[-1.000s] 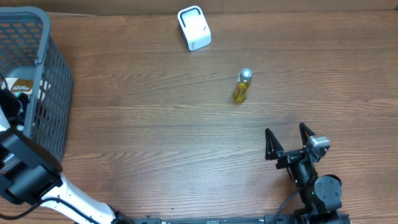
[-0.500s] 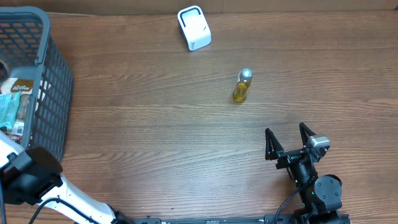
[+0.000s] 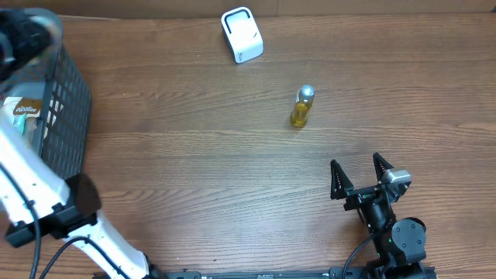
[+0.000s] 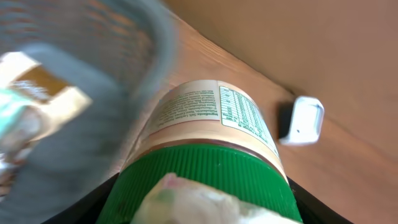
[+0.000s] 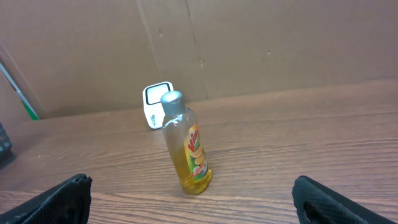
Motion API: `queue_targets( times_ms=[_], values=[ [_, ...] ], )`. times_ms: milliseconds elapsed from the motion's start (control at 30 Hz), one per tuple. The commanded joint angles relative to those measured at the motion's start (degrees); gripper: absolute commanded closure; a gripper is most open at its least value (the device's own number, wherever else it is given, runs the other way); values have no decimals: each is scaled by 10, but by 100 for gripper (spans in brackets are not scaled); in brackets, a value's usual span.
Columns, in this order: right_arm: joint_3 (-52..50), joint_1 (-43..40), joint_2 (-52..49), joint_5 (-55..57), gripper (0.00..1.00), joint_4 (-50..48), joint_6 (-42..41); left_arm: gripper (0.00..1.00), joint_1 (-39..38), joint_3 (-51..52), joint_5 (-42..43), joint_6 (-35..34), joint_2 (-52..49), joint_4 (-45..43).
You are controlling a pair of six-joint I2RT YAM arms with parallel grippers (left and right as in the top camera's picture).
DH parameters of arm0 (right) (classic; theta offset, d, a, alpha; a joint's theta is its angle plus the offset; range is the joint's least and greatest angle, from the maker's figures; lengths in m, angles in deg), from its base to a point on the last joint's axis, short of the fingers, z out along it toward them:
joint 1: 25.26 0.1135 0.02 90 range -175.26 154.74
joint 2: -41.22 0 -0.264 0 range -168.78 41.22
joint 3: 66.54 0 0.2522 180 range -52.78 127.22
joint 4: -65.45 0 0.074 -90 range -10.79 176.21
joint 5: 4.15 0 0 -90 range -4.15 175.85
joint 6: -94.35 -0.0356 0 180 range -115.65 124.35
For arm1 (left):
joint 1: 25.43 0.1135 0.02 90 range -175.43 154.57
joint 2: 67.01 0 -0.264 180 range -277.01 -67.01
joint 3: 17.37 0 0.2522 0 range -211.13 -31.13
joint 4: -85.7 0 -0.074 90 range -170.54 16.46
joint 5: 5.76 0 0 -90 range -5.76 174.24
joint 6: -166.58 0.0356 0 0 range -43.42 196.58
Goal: Scan the item barcode
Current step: 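Carry the green-lidded jar toward the scanner and place it on the table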
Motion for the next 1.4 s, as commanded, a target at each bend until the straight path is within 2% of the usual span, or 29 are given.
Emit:
queue_targets(
  times_ms=[0,100,233,467,767,967,1367],
  values=[
    [-6,-1,3,5,0,-3,-2,47,-78,-15,-26,-14,19,-2],
    [-6,-1,3,5,0,-3,-2,47,-148,-6,-43,-17,19,-2],
    [-6,-1,3,5,0,-3,-2,44,-243,22,-113,-20,19,-2],
    [-6,-1,3,5,0,-3,-2,39,-375,149,-143,-34,15,-3],
    [-6,-1,3,5,0,-3,-2,32,-453,358,-156,-74,14,-84],
    [-6,-1,3,5,0,-3,-2,32,-477,461,-172,-136,14,-163],
    [-6,-1,3,5,0,-3,-2,34,-533,655,-175,-157,14,-347]
  ],
)
